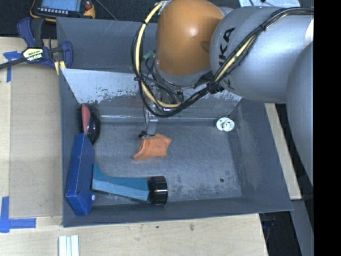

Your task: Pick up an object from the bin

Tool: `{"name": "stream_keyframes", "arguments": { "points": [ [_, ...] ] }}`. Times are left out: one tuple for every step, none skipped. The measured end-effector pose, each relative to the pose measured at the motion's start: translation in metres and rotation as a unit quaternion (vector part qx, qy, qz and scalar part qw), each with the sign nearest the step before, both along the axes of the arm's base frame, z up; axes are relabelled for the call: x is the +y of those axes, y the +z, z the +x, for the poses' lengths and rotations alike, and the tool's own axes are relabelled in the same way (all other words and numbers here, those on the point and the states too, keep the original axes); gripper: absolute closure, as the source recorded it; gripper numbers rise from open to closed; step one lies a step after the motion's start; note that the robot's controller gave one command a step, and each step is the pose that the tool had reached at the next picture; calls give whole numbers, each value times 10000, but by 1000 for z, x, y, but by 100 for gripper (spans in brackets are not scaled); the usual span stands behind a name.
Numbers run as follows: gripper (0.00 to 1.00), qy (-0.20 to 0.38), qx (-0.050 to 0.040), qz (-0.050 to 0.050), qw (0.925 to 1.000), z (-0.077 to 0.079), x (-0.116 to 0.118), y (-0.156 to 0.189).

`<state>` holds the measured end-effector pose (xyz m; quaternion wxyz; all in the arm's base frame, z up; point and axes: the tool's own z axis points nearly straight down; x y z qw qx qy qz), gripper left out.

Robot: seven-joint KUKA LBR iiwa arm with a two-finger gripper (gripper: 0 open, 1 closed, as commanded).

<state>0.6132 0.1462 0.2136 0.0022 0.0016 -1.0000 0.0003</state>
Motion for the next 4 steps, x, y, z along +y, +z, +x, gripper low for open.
{"name": "stream_keyframes", "arguments": {
  "points": [
    [0,-10,-37,7,10000,1,-1,5],
    [0,-312,-72,18,9995,-12,-11,-13],
    [0,-761,-64,14,9971,10,-35,-78],
    [0,10,-31,3,10000,-37,-51,-75]
  ]
}}
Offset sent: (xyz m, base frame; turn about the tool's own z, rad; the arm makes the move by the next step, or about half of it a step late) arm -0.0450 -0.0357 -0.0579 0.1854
